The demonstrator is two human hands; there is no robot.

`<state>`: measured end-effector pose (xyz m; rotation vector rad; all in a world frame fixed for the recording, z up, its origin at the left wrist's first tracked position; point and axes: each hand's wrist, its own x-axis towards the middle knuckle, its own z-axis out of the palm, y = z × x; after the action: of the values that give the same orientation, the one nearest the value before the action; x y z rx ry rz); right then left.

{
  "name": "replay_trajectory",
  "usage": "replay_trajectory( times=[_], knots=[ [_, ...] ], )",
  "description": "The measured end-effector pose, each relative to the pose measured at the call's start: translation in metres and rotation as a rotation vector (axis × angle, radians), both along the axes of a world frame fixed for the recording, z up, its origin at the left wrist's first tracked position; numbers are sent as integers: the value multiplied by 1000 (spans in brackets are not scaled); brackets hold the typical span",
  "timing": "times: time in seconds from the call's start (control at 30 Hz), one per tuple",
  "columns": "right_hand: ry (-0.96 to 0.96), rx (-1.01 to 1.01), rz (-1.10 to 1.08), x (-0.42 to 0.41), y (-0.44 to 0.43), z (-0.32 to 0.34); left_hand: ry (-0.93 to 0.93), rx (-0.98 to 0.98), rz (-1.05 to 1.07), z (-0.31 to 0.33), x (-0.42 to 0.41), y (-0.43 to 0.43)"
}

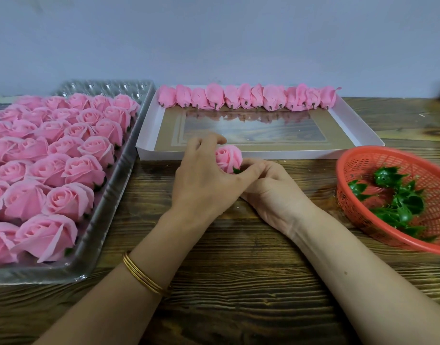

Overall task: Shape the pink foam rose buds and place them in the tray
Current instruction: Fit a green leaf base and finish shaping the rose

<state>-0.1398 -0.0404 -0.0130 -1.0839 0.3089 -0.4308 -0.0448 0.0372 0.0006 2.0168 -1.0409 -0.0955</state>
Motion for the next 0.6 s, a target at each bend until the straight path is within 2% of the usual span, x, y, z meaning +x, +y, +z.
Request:
replay_trajectory(
  times=[0.33,0.6],
  knots=[
    [189,-202,-150,0,3,-4,-84,23,11,1,-1,1],
    [198,-239,-165,0,4,-3,-86,47,-54,3,-3,1]
  ],
)
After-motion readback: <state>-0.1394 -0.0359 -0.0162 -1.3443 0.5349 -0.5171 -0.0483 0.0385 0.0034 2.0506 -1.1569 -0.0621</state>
